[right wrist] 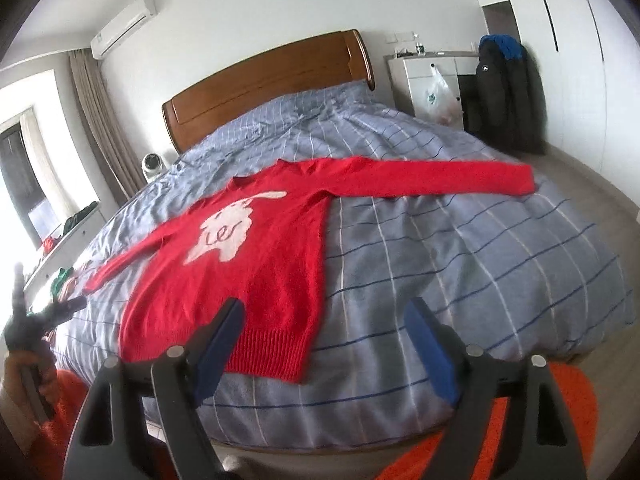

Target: Fold small clothes

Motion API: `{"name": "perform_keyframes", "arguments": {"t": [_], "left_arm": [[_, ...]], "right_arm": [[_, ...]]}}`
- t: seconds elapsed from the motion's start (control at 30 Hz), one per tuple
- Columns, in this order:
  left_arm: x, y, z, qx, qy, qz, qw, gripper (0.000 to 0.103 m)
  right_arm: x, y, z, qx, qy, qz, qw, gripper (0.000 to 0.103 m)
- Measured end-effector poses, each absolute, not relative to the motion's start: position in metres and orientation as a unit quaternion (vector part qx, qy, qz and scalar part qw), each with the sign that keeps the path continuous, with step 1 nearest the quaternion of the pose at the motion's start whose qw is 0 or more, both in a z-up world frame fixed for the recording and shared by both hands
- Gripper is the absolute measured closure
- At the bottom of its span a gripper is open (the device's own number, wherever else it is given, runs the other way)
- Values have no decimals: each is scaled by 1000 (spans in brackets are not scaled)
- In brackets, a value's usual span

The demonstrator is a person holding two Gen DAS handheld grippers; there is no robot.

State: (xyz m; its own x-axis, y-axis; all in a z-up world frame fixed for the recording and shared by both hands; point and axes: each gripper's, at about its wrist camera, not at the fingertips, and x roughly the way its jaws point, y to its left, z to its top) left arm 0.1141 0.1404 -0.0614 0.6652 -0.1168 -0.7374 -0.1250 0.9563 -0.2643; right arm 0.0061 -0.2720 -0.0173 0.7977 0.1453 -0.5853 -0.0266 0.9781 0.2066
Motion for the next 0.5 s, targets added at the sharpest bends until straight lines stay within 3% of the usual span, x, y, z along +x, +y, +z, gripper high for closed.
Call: {"name": "perform_keyframes", "arguments": {"t": [0.37,0.5], "left_arm": [[230,149,-115,-4,389,-37,920,0],[238,149,-125,2,406,-16,914,0]], "right_arm": [[20,-263,-45,65,370,7,927,22],[34,-258,-56,65,400,-4,914,22]]}}
